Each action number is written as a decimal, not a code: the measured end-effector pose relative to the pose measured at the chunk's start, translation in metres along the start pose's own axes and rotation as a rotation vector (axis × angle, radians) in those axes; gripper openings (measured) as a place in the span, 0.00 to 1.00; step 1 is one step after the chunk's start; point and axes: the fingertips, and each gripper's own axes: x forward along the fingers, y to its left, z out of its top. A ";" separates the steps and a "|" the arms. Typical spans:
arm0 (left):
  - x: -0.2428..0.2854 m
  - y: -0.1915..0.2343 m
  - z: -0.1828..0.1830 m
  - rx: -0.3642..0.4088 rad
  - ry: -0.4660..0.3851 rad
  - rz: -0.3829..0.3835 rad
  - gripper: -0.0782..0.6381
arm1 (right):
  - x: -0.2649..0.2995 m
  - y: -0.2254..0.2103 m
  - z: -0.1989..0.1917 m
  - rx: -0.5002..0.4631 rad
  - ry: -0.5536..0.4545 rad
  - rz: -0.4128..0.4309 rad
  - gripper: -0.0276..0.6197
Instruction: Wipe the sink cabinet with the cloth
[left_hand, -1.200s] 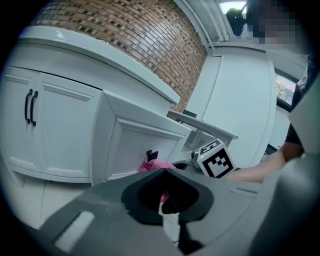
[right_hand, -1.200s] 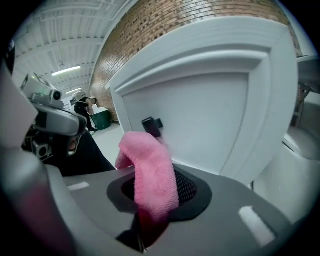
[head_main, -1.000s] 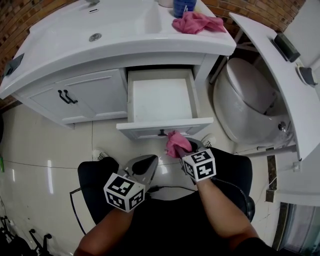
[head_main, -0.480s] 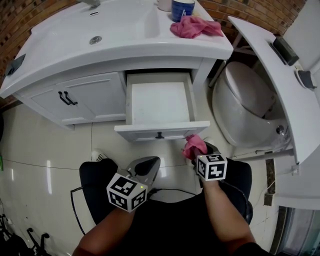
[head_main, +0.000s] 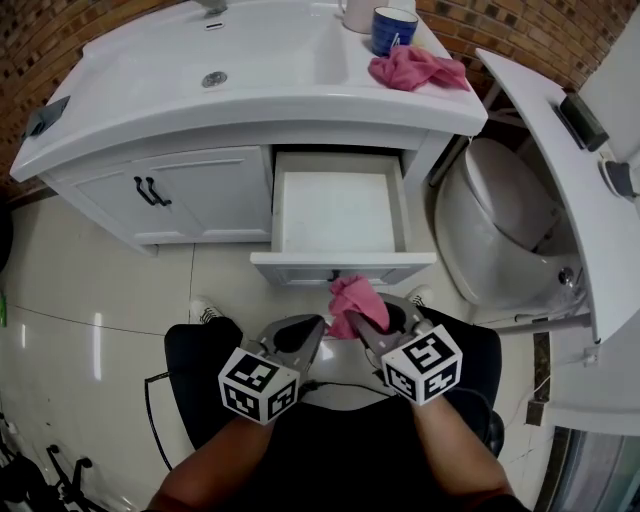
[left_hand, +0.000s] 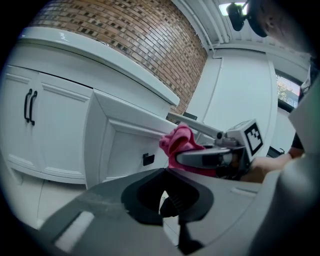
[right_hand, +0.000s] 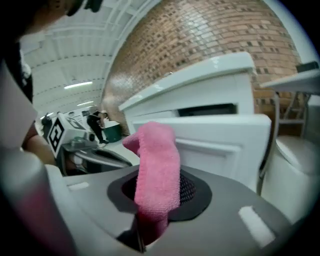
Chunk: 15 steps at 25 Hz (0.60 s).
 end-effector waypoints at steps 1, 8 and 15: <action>-0.002 0.002 0.000 -0.005 -0.005 0.005 0.12 | 0.004 0.017 0.016 -0.072 -0.027 0.023 0.19; -0.016 0.017 0.004 -0.028 -0.035 0.042 0.11 | 0.052 0.077 0.055 -0.323 -0.097 0.040 0.19; -0.024 0.016 0.005 0.003 -0.038 0.006 0.12 | 0.061 0.060 0.056 -0.319 -0.114 -0.015 0.19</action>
